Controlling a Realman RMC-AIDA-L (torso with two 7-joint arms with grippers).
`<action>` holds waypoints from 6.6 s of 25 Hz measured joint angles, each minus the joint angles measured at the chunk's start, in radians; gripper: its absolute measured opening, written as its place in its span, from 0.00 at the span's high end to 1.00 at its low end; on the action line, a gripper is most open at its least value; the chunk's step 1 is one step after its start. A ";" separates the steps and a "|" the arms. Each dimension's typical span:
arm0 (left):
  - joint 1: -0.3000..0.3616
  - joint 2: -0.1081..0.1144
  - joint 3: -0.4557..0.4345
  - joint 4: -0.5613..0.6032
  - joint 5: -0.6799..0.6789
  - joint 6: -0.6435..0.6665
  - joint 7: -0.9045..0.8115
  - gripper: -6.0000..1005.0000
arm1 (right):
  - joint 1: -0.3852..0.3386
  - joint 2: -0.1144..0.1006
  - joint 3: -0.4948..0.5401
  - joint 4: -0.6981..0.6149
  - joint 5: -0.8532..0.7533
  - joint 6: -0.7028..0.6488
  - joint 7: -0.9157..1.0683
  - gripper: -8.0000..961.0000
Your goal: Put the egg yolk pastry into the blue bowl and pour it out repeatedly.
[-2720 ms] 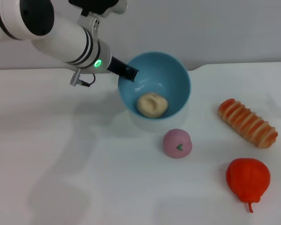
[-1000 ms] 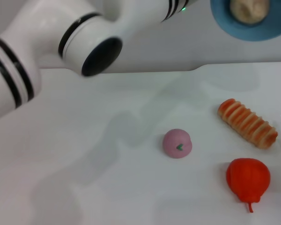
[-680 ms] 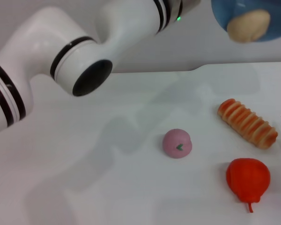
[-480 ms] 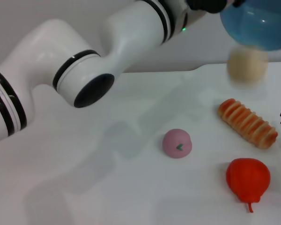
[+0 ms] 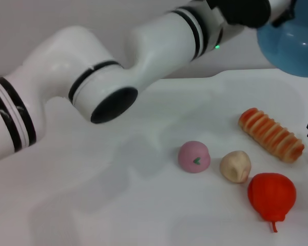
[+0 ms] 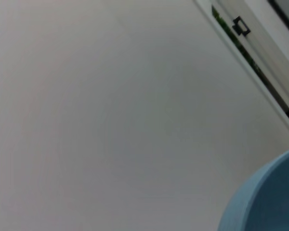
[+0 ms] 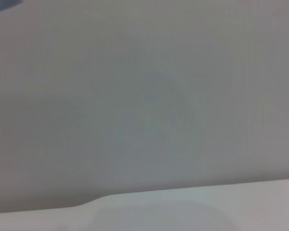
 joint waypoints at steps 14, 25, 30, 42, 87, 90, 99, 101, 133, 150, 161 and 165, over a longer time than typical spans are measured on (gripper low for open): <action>-0.091 0.015 -0.497 -0.022 -0.075 -0.938 0.003 0.99 | 0.012 -0.003 -0.008 -0.005 0.000 -0.006 0.005 0.24; -0.140 0.022 -0.686 0.147 -0.019 -1.194 0.003 0.99 | 0.039 -0.010 -0.017 -0.059 -0.032 -0.017 0.172 0.24; -0.152 0.021 -0.713 0.240 -0.016 -1.199 0.001 0.99 | 0.025 -0.011 -0.024 -0.227 -0.244 -0.017 0.532 0.24; -0.142 0.018 -0.728 0.304 -0.024 -1.165 -0.024 0.99 | 0.032 -0.016 -0.026 -0.790 -0.870 -0.201 1.549 0.24; -0.130 0.022 -0.753 0.346 -0.019 -1.103 -0.041 0.99 | 0.355 -0.054 -0.063 -0.447 -1.487 -0.257 1.992 0.25; -0.130 0.022 -0.753 0.345 -0.019 -1.100 -0.041 0.99 | 0.361 -0.054 -0.062 -0.421 -1.486 -0.224 1.987 0.25; -0.131 0.021 -0.753 0.344 -0.019 -1.093 -0.040 0.99 | 0.354 -0.039 -0.057 -0.408 -1.428 -0.158 1.952 0.25; -0.131 0.021 -0.753 0.344 -0.019 -1.092 -0.040 0.99 | 0.350 -0.039 -0.055 -0.401 -1.398 -0.153 1.932 0.26; -0.128 0.018 -0.753 0.344 -0.022 -1.073 -0.040 0.99 | 0.361 -0.068 -0.068 -0.347 -1.432 -0.188 1.976 0.57; -0.119 0.018 -0.753 0.346 -0.026 -1.059 -0.040 0.99 | 0.402 -0.036 -0.068 -0.296 -1.417 -0.019 1.924 0.46; -0.119 0.018 -0.753 0.344 -0.026 -1.053 -0.040 1.00 | 0.399 -0.029 -0.070 -0.299 -1.410 0.023 1.913 0.53; -0.117 0.018 -0.753 0.344 -0.026 -1.053 -0.040 0.99 | 0.398 -0.028 -0.074 -0.299 -1.409 0.042 1.912 0.55</action>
